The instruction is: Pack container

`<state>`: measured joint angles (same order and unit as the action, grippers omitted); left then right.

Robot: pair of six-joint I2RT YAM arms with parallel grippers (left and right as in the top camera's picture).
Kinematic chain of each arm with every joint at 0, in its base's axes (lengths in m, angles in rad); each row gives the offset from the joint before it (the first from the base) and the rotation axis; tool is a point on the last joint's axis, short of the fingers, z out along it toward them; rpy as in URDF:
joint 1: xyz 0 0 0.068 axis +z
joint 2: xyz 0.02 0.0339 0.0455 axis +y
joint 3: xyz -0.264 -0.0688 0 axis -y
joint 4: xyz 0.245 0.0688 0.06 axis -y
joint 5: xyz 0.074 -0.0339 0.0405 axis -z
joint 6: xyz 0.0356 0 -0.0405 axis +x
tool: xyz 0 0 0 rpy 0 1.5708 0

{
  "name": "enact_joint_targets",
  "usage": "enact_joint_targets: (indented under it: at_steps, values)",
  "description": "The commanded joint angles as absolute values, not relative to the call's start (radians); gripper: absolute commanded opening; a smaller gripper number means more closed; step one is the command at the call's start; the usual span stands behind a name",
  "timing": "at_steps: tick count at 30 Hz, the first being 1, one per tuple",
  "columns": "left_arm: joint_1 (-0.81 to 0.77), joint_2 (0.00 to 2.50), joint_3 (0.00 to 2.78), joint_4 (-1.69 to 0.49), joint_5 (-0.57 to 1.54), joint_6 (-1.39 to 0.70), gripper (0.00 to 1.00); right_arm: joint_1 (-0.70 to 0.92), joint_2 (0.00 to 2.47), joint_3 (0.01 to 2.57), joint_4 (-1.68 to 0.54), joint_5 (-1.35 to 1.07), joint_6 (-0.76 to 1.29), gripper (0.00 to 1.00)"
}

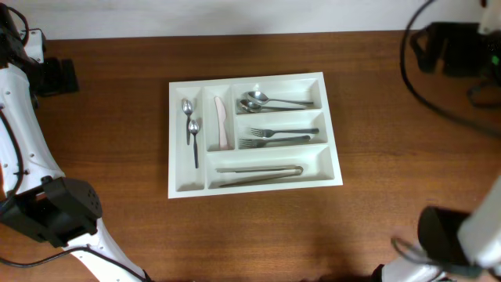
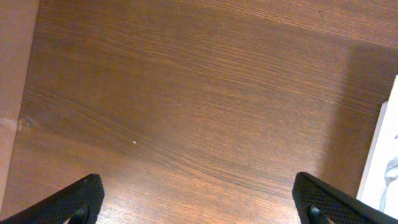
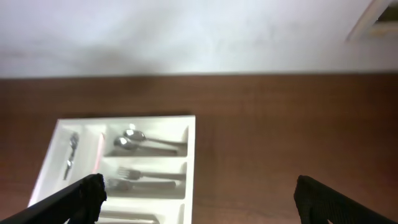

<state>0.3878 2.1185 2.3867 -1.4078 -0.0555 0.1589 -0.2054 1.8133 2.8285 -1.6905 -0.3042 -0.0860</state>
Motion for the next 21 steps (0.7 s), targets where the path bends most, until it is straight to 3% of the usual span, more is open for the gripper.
enact_joint_targets:
  at_steps: [1, 8, 21]
  values:
    - [0.394, 2.11, 2.39, -1.411, -0.041, 0.143, 0.99, -0.209, 1.643, 2.79, -1.689, -0.302, -0.089, 0.99]
    - [0.394, 2.11, 2.39, -1.411, -0.041, 0.143, 0.99, -0.209, 1.343, 2.447, -1.448, -0.245, -0.16, 0.99]
    - [0.394, 2.11, 2.389, -1.411, -0.041, 0.143, 0.99, -0.209, 0.659, 1.34, -1.026, -0.356, -0.141, 0.99]
